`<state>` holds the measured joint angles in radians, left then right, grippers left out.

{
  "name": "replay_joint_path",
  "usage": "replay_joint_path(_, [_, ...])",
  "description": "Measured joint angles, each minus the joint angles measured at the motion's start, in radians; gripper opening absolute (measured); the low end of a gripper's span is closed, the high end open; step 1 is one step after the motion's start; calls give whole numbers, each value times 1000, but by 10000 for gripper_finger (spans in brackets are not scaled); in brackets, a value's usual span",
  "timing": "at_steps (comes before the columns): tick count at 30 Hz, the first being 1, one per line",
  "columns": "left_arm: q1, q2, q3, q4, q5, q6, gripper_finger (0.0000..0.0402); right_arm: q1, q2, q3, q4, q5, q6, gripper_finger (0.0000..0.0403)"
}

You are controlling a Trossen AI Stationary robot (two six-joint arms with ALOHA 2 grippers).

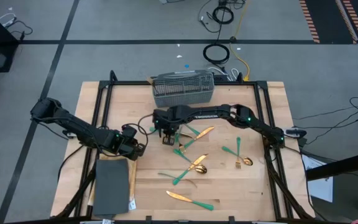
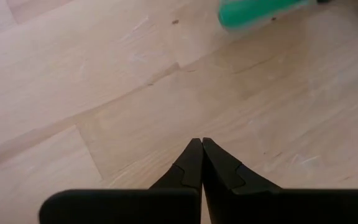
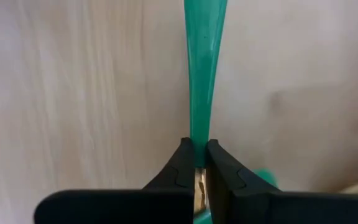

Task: Sort silverware
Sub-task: Put the green knife into the silverware basket

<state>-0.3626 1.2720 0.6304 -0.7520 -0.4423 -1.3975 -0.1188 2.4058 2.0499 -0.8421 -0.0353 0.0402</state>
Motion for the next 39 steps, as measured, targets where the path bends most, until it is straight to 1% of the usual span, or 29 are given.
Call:
replay_joint_path(10, [0,0,0,14,-5,-3,6,-2,-62,7,107,-14,30,3])
replay_joint_path(16, [0,0,0,12,-7,-4,6,-24,-89,14,186,-16,53,2])
replay_joint_path(19, [0,1,0,12,-10,-4,6,-49,-93,26,144,-59,23,1])
replay_joint_path(21, [0,1,0,13,-13,-3,6,-61,-88,27,96,-99,-33,1])
replay_joint_path(22, [0,1,0,13,-13,-2,6,-64,-84,27,59,-117,-76,6])
replay_joint_path(24, [0,1,0,13,-13,-2,6,-58,-65,26,-22,-120,-168,25])
replay_joint_path(27, [0,1,0,15,-13,-2,6,-46,-43,24,-59,-120,-238,69])
replay_joint_path(30, [0,1,0,21,-13,-1,6,-32,-37,25,-6,-108,-237,120])
replay_joint_path(34, [0,1,0,24,-12,-1,6,-13,-22,27,52,-42,-213,173])
replay_joint_path(37, [0,2,0,30,-10,0,6,-3,-5,26,72,-40,-222,194])
replay_joint_path(39, [0,2,0,32,-5,-1,6,8,10,26,74,-39,-229,197])
